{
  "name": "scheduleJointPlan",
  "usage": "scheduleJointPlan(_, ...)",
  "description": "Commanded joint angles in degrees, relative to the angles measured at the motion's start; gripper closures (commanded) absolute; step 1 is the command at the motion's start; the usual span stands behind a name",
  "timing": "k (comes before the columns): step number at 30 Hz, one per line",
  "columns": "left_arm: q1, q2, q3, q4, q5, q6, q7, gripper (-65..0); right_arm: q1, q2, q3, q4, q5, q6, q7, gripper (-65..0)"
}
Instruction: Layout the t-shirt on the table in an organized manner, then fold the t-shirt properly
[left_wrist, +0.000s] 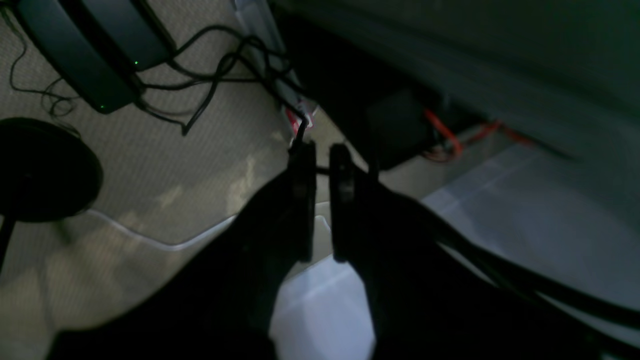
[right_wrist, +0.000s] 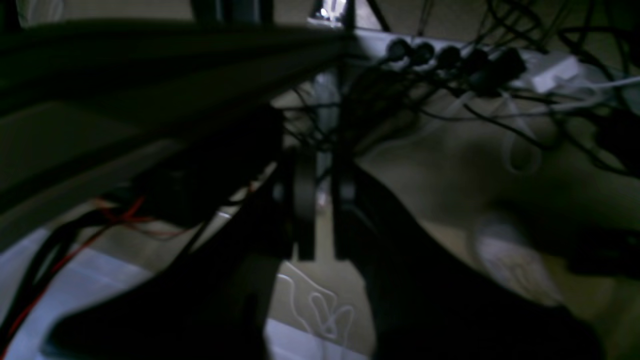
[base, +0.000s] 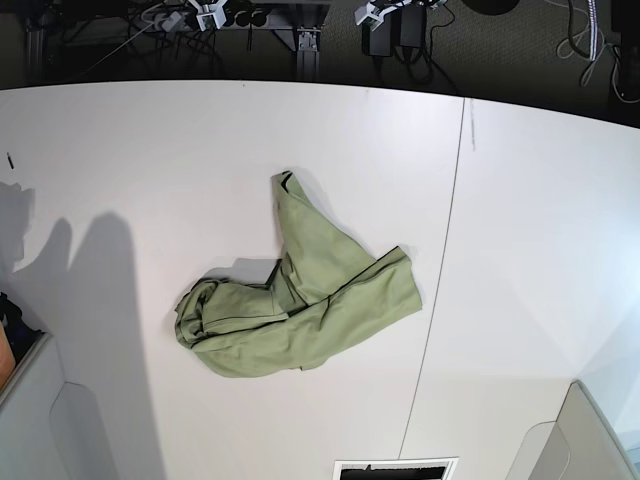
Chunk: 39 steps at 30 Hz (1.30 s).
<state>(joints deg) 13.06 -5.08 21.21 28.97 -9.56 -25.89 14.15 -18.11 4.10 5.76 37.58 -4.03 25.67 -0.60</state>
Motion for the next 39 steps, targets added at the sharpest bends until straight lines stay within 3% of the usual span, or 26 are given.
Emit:
scheduleJointPlan(1,1.53,-0.52,0.09,2.27,-0.42,-0.92,-0.15,-5.6,-1.51,1.05,0.11,1.86,1.16,1.73,0.52,-5.3)
scheduleJointPlan(4,5.64,-2.16,0.09,8.68,-1.6,-0.9,-0.15,-5.6,-5.27,2.97,0.11,6.51,4.5,4.48,0.52,-5.3)
scheduleJointPlan(9,13.22,-4.66,-1.09,20.94,-1.77,0.04,-0.15,-5.7,-12.87,5.53,0.11,16.17,8.02,4.66,0.5,-5.3)
scheduleJointPlan(13,19.69,-5.27,-6.62,31.8,-1.75,0.11,-0.17,-9.0,-19.47,7.45,0.11,26.16,10.99,5.09,0.07,-5.3)
scheduleJointPlan(16,24.2,-5.27,-12.28,40.41,-1.77,-3.19,-0.17,-13.9,-24.46,8.96,0.11,34.93,12.22,5.68,-0.24,-5.3)
scheduleJointPlan(22,31.36,-5.44,-23.8,57.79,-4.68,-13.64,0.35,-18.3,-32.72,12.33,0.11,53.99,12.24,5.68,-3.13,-5.3)
scheduleJointPlan(24,33.38,-5.44,-27.15,63.49,-8.44,-14.11,2.49,-18.3,-34.4,13.77,0.11,59.47,12.24,5.68,-3.13,-5.3)
scheduleJointPlan(29,36.76,-7.06,-33.83,77.26,-17.75,-14.11,10.56,-18.3,-35.08,16.81,0.11,68.96,12.24,5.66,-3.15,-5.3)
scheduleJointPlan(35,37.92,-13.27,-39.06,87.93,-22.12,-14.11,10.86,-19.1,-30.97,16.98,0.11,73.09,14.84,5.57,-3.1,-5.3)
scheduleJointPlan(39,36.41,-17.9,-39.65,90.18,-24.9,-14.11,8.57,-34.8,-23.15,16.98,0.11,73.09,17.92,5.57,-3.13,-5.4)
